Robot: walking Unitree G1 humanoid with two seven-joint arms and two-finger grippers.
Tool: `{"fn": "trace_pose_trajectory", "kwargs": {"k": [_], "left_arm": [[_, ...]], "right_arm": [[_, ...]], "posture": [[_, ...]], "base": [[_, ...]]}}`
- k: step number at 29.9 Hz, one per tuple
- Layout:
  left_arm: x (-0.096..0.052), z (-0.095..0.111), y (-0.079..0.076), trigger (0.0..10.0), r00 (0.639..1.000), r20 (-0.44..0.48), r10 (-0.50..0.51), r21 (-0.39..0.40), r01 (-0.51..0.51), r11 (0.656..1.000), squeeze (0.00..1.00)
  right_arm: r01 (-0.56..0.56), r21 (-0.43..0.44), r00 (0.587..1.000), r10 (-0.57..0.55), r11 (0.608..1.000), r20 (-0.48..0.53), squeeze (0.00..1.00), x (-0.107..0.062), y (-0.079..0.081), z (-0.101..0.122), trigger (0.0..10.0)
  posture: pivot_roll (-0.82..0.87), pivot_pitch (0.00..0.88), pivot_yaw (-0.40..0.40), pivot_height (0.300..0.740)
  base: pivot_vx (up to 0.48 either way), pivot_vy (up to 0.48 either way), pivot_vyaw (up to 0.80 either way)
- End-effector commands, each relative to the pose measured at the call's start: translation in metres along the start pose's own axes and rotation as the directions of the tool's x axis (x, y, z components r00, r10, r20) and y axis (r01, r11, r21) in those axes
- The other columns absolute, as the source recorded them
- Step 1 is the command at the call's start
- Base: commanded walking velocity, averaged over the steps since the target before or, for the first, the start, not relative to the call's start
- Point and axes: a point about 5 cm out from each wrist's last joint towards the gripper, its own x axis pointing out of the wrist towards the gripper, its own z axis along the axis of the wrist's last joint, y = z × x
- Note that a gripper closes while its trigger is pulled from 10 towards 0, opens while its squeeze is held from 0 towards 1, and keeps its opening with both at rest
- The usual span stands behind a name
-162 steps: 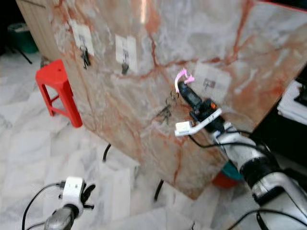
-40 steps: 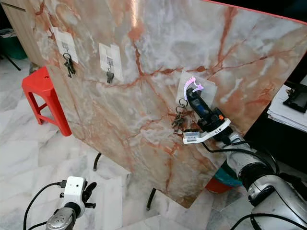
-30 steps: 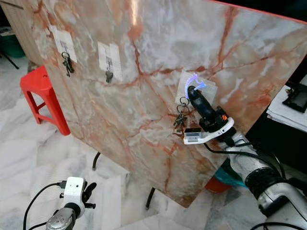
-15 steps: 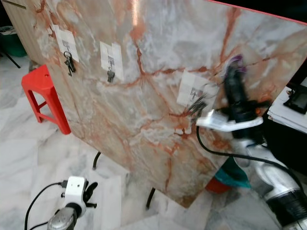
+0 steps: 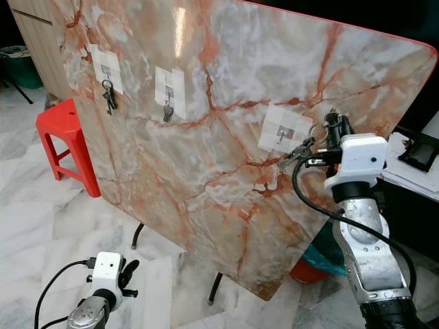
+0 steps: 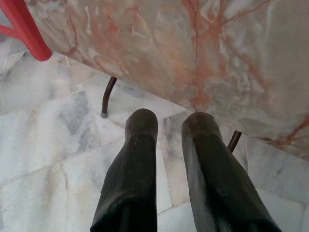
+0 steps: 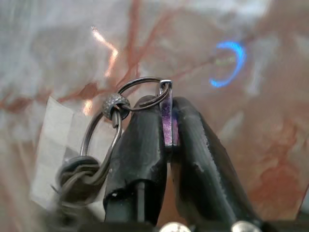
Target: Hang keys on a hook
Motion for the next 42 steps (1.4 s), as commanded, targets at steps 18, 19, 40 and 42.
{"fn": "trace_pose_trajectory", "kwargs": {"k": [18, 19, 40, 42], "left_arm": [[-0.002, -0.004, -0.003, 10.0, 1.000, -0.007, -0.007, -0.012, 0.007, 1.000, 0.00], [-0.002, -0.004, -0.003, 10.0, 1.000, -0.007, -0.007, -0.012, 0.007, 1.000, 0.00], [-0.001, -0.002, -0.006, 10.0, 1.000, 0.001, -0.012, -0.023, 0.012, 1.000, 0.00], [-0.001, -0.002, -0.005, 10.0, 1.000, 0.002, -0.010, -0.024, 0.010, 1.000, 0.00]], "right_arm": [[-0.194, 0.734, 0.965, 0.260, 0.650, 0.025, 0.00, -0.042, -0.009, -0.008, 10.0], [-0.200, 0.745, 0.963, 0.269, 0.636, 0.029, 0.00, -0.044, -0.010, -0.009, 10.0], [-0.303, 0.862, 0.874, 0.480, 0.407, 0.080, 0.00, -0.039, 0.037, -0.054, 10.0], [-0.311, 0.862, 0.874, 0.477, 0.400, 0.094, 0.00, -0.034, 0.040, -0.056, 10.0]], "posture": [[0.05, 0.062, -0.108, 0.740], [0.05, 0.062, -0.108, 0.740], [0.06, 0.057, -0.113, 0.740], [0.07, 0.054, -0.113, 0.740]], "base": [[0.000, 0.000, 0.00], [0.000, 0.000, 0.00], [0.000, 0.000, 0.00], [0.000, 0.000, 0.00]]}}
